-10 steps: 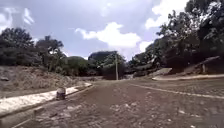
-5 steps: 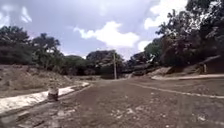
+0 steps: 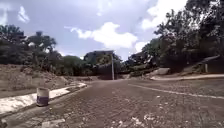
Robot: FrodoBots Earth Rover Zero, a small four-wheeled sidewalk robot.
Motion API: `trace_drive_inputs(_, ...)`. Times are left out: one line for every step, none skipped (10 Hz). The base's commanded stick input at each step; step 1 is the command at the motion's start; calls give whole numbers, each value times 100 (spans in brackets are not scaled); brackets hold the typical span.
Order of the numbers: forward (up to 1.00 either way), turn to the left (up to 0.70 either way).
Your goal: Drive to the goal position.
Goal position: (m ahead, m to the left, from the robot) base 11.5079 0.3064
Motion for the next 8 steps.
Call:
trace_drive_inputs(70,0)
trace_drive_inputs(70,0)
trace_drive_inputs(70,0)
trace_drive_inputs(70,0)
trace_drive_inputs(70,-12)
trace_drive_inputs(70,-25)
trace_drive_inputs(70,0)
trace_drive_inputs(70,0)
